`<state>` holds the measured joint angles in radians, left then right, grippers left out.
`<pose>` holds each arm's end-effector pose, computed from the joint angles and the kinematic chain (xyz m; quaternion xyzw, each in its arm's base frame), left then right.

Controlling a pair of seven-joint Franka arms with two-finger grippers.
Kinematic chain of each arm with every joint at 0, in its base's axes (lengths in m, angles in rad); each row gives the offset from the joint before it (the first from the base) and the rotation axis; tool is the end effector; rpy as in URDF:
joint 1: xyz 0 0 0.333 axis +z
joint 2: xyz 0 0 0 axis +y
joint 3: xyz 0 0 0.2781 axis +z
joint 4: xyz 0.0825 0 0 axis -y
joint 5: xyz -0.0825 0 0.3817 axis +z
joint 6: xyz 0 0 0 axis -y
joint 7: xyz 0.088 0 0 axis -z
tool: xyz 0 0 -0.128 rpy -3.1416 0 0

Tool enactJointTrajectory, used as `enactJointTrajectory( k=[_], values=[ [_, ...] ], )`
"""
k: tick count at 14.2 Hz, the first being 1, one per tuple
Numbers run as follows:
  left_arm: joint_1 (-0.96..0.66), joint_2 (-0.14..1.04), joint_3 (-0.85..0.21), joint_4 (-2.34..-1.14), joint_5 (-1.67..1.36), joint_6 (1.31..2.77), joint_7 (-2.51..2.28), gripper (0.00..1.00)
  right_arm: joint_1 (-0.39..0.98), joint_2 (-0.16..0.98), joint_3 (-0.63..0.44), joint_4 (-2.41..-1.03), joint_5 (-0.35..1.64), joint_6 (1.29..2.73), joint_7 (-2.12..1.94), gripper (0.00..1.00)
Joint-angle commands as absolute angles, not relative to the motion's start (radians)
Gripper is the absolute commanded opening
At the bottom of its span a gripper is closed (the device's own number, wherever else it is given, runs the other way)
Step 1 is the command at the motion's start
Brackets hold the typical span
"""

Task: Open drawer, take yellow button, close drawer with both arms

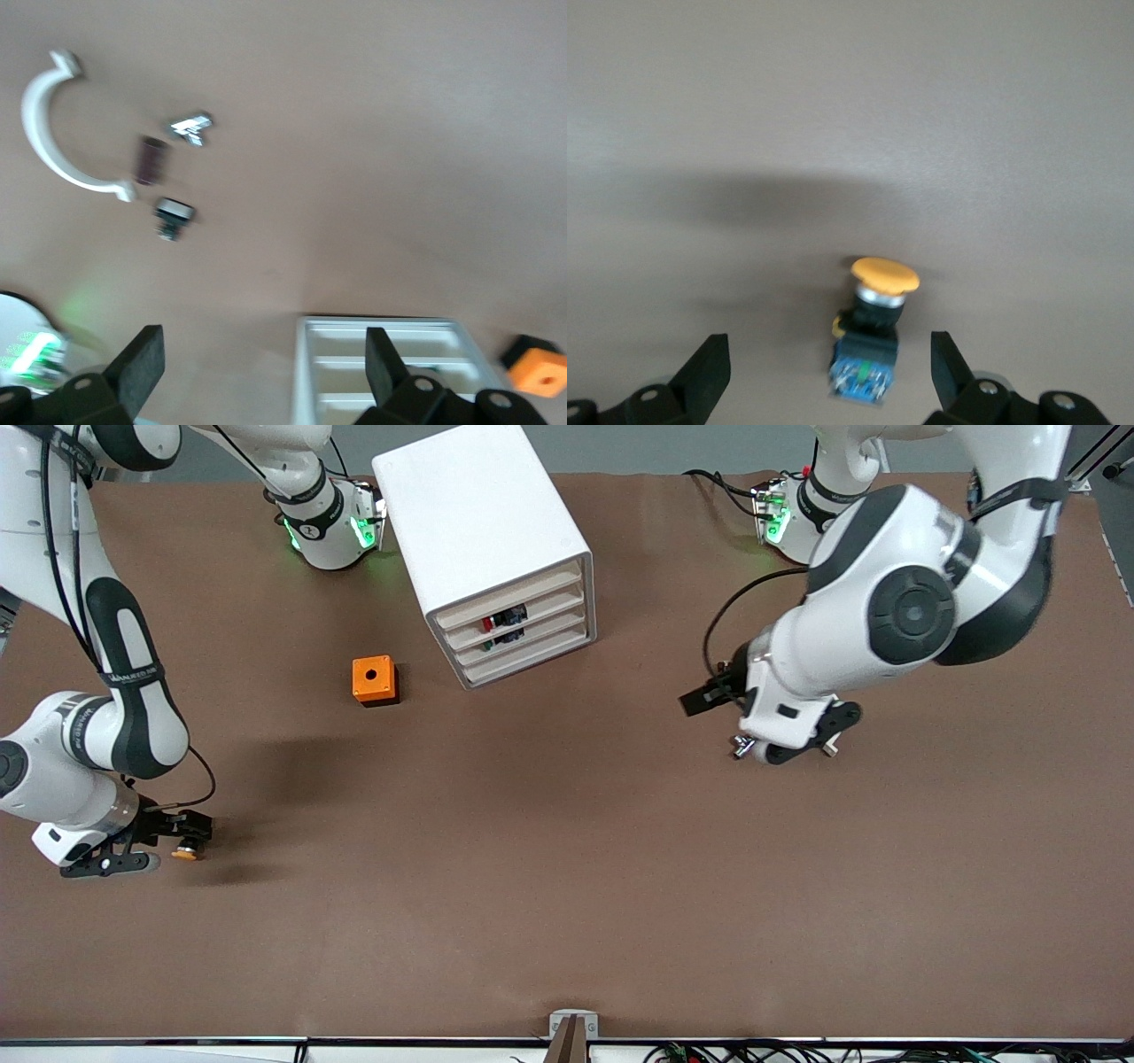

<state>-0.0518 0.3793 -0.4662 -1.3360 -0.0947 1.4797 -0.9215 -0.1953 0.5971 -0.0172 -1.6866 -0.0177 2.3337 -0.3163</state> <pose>0.5522 -0.2831 0.4665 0.9653 0.2040 -0.1595 0.0352 0.6467 -0.1394 0.2060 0.9979 0.0594 0.0212 0.0175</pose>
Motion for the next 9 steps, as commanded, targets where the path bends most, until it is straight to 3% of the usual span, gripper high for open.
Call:
enactJointTrajectory(
  k=[1, 5, 9],
  values=[
    [0.01, 0.339, -0.472, -1.364, -0.071, 1.418, -0.795, 1.0, -0.164, 0.474, -0.015, -1.712, -0.002, 2.222, -0.255, 1.0],
    [0.064, 0.295, -0.45, -1.37, -0.02, 1.364, -0.585, 1.0, -0.121, 0.355, -0.015, -1.712, -0.002, 2.09, -0.163, 1.0],
    [-0.072, 0.223, -0.178, -1.403, -0.014, 1.316, -0.346, 1.0, -0.1, 0.243, -0.015, -1.712, -0.002, 1.999, -0.101, 1.0]
  ],
)
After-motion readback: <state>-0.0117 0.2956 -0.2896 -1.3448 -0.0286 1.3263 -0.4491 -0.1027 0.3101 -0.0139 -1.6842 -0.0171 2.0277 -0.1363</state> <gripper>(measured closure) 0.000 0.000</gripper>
